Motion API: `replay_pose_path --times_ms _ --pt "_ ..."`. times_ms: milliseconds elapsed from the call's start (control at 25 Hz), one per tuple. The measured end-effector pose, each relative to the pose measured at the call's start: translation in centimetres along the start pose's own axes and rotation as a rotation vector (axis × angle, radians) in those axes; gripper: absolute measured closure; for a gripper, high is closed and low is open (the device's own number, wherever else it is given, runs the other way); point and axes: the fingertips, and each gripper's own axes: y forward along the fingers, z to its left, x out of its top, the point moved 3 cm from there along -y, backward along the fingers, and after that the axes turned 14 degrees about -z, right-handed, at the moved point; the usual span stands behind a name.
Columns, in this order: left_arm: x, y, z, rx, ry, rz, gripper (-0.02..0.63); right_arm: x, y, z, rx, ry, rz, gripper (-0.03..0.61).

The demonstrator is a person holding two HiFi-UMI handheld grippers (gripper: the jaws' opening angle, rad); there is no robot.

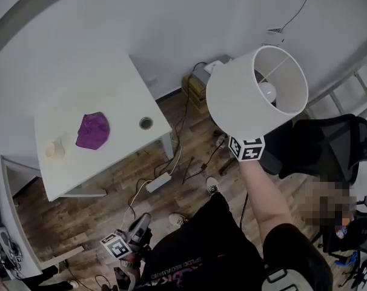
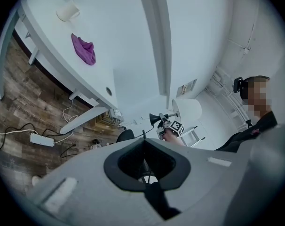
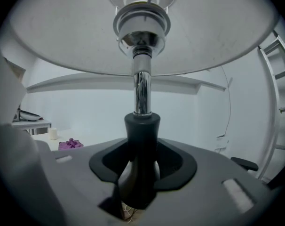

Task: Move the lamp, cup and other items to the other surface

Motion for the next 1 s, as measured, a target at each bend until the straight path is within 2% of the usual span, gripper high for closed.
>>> replay_pose_path --times_ms 240,480,800,1000 --pt "-2.2 4.6 -1.2 0.0 0.008 0.049 0.621 0.1 -1.6 -8.8 -0.112 0.008 -0.019 0.416" --pt "-6.6 12.6 -3.5 -0.007 0.001 0.126 0.621 -1.1 -1.5 -18.3 -0.176 0.038 -0.031 0.416" --pt "-11.3 22.5 -6.4 0.024 0.004 0.204 0.621 -5.4 -2.9 -31.1 -0.282 0.051 -0.019 0.417" --pt "-14.0 25.7 -7.0 0.067 0.01 0.275 0.621 -8.8 -6.4 -38.9 -0.418 0.059 0.004 0.417"
